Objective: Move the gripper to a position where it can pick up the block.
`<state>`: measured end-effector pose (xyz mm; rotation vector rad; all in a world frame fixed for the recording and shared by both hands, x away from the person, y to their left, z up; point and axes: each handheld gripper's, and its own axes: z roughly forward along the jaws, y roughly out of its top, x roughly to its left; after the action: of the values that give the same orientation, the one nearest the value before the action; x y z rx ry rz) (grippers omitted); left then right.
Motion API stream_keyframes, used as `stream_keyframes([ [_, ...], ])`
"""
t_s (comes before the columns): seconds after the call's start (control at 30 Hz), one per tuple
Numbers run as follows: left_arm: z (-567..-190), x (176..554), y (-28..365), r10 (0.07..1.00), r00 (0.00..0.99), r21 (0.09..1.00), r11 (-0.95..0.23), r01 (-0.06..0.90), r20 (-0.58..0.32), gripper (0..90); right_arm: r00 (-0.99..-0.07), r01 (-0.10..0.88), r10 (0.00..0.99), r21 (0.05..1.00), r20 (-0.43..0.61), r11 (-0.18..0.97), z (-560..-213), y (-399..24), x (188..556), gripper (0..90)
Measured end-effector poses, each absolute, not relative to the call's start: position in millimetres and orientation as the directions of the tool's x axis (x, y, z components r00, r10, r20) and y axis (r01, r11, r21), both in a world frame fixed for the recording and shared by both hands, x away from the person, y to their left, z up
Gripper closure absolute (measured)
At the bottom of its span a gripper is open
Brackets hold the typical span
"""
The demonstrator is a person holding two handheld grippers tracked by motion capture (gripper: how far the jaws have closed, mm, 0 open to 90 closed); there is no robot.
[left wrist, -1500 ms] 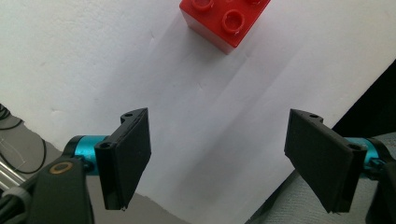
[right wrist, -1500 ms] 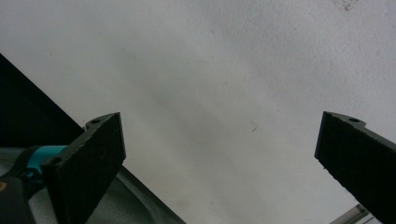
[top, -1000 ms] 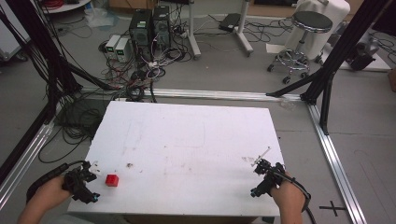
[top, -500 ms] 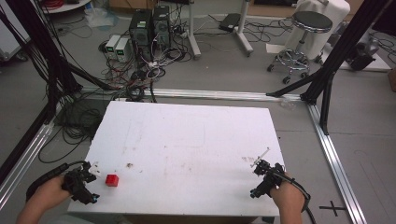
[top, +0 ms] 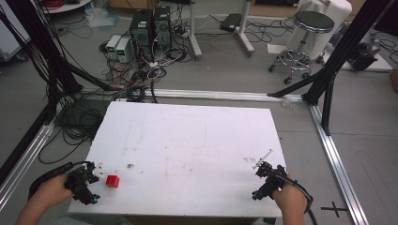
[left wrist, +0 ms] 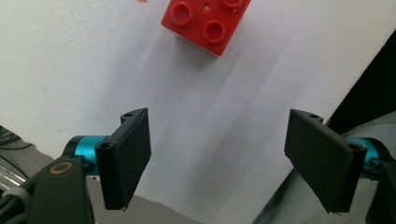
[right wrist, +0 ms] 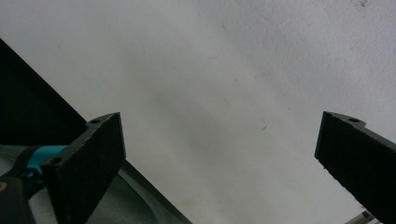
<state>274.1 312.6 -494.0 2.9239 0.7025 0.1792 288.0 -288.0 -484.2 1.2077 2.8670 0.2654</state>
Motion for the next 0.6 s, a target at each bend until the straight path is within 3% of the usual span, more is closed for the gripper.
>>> stream_keyframes([
  [0.37, -491, 290, 306, 0.315, 0.946, 0.097, -0.947, 0.307, 0.079, 23.1, -0.706, 0.703, 0.707, 0.171, 0.046, 0.691, -482, -289, 288, 0.9],
  [0.6, -491, 298, 301, 0.275, 0.957, 0.083, -0.96, 0.268, 0.088, 23.1, -0.71, 0.698, 0.702, 0.172, 0.047, 0.695, -482, -288, 288, 0.9],
])
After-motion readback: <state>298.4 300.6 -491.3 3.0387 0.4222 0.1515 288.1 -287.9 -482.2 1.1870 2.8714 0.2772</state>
